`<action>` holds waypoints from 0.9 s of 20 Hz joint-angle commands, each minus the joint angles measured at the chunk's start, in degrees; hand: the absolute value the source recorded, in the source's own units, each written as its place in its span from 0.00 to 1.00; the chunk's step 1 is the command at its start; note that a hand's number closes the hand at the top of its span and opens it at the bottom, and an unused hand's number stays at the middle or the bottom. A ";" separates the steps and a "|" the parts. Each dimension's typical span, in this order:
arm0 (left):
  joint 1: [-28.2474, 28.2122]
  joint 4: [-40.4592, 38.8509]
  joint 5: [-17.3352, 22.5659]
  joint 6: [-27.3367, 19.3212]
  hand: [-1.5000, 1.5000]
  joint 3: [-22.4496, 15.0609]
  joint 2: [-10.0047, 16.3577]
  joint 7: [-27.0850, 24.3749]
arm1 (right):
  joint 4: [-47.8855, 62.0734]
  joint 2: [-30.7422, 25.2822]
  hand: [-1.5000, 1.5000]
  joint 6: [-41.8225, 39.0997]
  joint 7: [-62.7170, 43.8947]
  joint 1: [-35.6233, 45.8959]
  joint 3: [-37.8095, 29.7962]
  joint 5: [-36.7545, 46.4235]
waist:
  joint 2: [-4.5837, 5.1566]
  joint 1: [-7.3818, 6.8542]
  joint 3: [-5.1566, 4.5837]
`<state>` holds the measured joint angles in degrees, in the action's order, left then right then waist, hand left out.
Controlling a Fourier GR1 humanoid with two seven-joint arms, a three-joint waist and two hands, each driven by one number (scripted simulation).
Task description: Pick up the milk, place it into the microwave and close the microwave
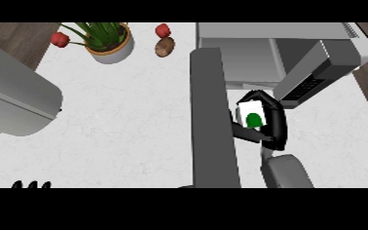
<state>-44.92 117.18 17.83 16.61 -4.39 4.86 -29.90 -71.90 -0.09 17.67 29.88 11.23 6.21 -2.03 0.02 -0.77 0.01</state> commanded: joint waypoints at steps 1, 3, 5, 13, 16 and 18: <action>-0.11 -1.77 -2.69 -0.20 0.00 -1.75 -1.63 -1.51 | 7.75 -0.72 1.00 2.32 -1.29 6.59 -2.85 1.99 | 0.03 -0.02 0.00; 4.51 -2.74 0.05 -0.55 0.00 1.22 -0.12 1.32 | 15.36 0.08 1.00 6.75 -1.81 12.42 -2.19 1.78 | 0.22 -0.22 0.01; 2.83 -2.79 0.16 0.41 0.00 2.04 0.14 0.17 | 19.82 0.08 1.00 7.37 1.17 13.80 -2.33 -1.48 | 0.12 -0.26 0.02; 2.18 -3.33 1.97 3.95 0.00 3.19 1.84 -0.40 | 44.04 -1.06 1.00 7.41 9.56 29.31 -12.31 -2.12 | 0.74 -2.01 0.09; 4.31 -6.09 1.34 2.92 0.00 3.40 1.00 -0.10 | 49.74 -3.40 1.00 8.93 11.77 31.41 -13.41 -0.89 | 0.91 -2.02 0.09; 4.55 -6.21 1.48 3.93 0.00 4.67 2.01 -1.28 | 52.75 -5.11 1.00 10.65 10.94 34.20 -14.41 -0.61 | 1.18 -2.83 0.11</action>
<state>-41.01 112.56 19.02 19.40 -0.85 6.24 -30.08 -26.20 -2.93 25.76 40.41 40.11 -6.18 -3.42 0.93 -2.82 0.12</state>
